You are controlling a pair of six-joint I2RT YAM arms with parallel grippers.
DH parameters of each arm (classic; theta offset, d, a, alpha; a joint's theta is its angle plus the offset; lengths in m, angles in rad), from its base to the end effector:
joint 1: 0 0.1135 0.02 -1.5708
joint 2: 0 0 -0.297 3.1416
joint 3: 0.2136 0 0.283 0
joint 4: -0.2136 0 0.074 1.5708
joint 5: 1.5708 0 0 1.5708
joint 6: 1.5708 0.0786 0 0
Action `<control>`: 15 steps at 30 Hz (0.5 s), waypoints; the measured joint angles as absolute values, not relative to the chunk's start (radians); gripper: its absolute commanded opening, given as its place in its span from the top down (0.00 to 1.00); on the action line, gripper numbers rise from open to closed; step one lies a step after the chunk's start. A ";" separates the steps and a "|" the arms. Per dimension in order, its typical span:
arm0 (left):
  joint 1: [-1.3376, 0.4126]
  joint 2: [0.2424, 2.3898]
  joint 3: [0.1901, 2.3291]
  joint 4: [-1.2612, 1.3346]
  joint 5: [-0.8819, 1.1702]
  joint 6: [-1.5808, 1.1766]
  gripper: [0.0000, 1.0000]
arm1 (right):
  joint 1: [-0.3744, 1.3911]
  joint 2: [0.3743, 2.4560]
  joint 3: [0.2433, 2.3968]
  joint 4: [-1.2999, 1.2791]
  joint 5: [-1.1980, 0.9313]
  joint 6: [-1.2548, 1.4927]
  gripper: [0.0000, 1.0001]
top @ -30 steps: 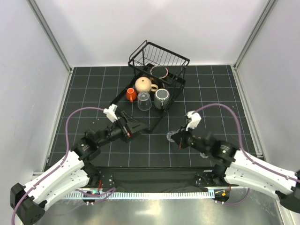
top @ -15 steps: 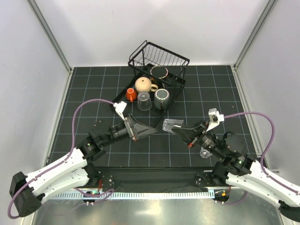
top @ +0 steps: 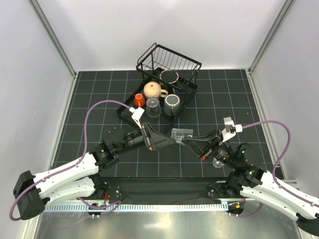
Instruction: Load the cups into the dish rack
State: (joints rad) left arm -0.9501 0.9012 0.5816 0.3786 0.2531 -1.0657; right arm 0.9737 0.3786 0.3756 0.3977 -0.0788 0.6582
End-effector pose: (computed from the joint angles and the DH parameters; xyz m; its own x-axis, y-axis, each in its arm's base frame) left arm 0.1392 -0.2286 0.3253 -0.7998 -0.3380 -0.4960 0.4815 0.1321 -0.8665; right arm 0.0856 0.1370 0.3410 -0.3582 0.5577 -0.7488 -0.8167 0.2013 0.5407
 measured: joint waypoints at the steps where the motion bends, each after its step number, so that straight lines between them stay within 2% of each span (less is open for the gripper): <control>1: -0.952 0.908 0.588 0.380 0.253 -1.066 0.02 | 0.973 0.379 0.374 0.406 -0.081 0.659 0.96; 15: -0.956 0.939 0.638 0.413 0.277 -1.085 0.27 | 0.973 0.414 0.332 0.511 -0.146 0.682 0.96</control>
State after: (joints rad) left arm -0.9562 0.9386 0.6380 0.4126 0.2771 -1.0847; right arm 0.9733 0.4137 0.3325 0.5110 -0.1463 0.6819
